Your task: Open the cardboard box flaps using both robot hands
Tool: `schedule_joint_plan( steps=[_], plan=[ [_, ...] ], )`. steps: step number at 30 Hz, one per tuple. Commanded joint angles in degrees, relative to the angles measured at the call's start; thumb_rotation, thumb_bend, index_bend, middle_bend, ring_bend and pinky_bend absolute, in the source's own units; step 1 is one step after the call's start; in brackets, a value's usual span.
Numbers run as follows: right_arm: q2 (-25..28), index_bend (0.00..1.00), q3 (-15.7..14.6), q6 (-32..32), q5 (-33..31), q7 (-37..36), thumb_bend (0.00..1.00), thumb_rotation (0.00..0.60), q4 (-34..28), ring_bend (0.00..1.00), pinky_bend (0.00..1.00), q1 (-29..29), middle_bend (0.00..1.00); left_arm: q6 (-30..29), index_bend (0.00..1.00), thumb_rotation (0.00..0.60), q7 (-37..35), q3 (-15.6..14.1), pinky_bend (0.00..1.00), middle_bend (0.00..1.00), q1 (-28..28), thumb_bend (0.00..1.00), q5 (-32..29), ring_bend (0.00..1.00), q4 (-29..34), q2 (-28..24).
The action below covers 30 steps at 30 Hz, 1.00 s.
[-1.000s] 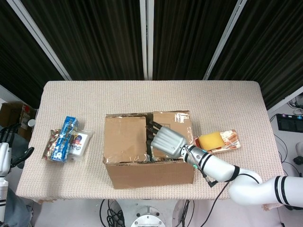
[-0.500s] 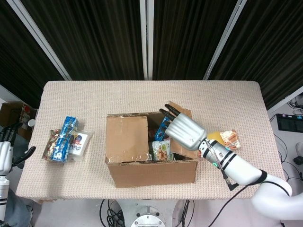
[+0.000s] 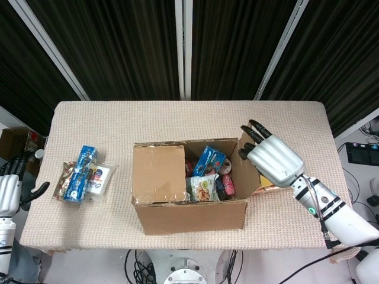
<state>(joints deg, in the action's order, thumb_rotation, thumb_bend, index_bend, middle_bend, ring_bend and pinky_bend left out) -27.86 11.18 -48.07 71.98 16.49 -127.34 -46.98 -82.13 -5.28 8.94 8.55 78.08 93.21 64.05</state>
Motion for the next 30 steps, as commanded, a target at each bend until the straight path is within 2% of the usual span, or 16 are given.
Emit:
schedule_joint_plan(
  steps=[1,7,14,16,20,24,30],
  plan=[
    [2.4,0.45,-0.7,-2.6,3.0,-4.2,0.89,0.600,0.9,0.07,0.00,4.0,0.45,0.2,0.12,0.000,0.0,-0.1,0.17,0.12,0.2,0.00,0.0,0.09,0.1,0.0],
    [4.7,0.46,-2.1,-2.7,5.1,-9.6,0.89,0.600,3.6,0.08,0.00,8.6,0.45,0.8,0.12,0.000,0.5,-0.2,0.17,0.12,0.7,0.00,0.1,0.09,0.3,0.2],
    [4.7,0.44,-1.7,-4.1,6.0,-14.1,0.89,0.600,6.5,0.09,0.00,11.5,0.44,0.7,0.12,0.000,1.9,-0.2,0.17,0.12,1.1,0.00,0.5,0.09,1.2,0.2],
    [4.1,0.38,-1.3,-7.3,7.3,-15.9,0.87,0.600,7.4,0.08,0.00,13.0,0.42,0.9,0.12,0.000,2.5,-0.1,0.17,0.12,1.5,0.00,0.9,0.09,1.7,-0.1],
    [1.8,0.18,-1.1,-14.4,9.5,-19.8,0.83,0.600,9.1,0.01,0.00,16.5,0.30,1.9,0.12,0.000,3.9,0.8,0.17,0.12,4.0,0.00,3.4,0.09,3.4,-1.1],
    [-1.0,0.10,-1.1,-19.3,10.5,-25.4,0.81,0.600,11.2,0.00,0.00,19.5,0.16,4.7,0.12,0.000,4.0,2.6,0.17,0.12,9.0,0.00,8.1,0.09,6.3,-2.4],
    [-2.8,0.02,-1.4,-22.5,12.3,-33.8,0.80,0.600,13.3,0.00,0.00,22.5,0.09,13.4,0.13,0.000,3.7,5.5,0.17,0.13,20.0,0.00,14.2,0.09,10.8,-0.8]
  ],
)
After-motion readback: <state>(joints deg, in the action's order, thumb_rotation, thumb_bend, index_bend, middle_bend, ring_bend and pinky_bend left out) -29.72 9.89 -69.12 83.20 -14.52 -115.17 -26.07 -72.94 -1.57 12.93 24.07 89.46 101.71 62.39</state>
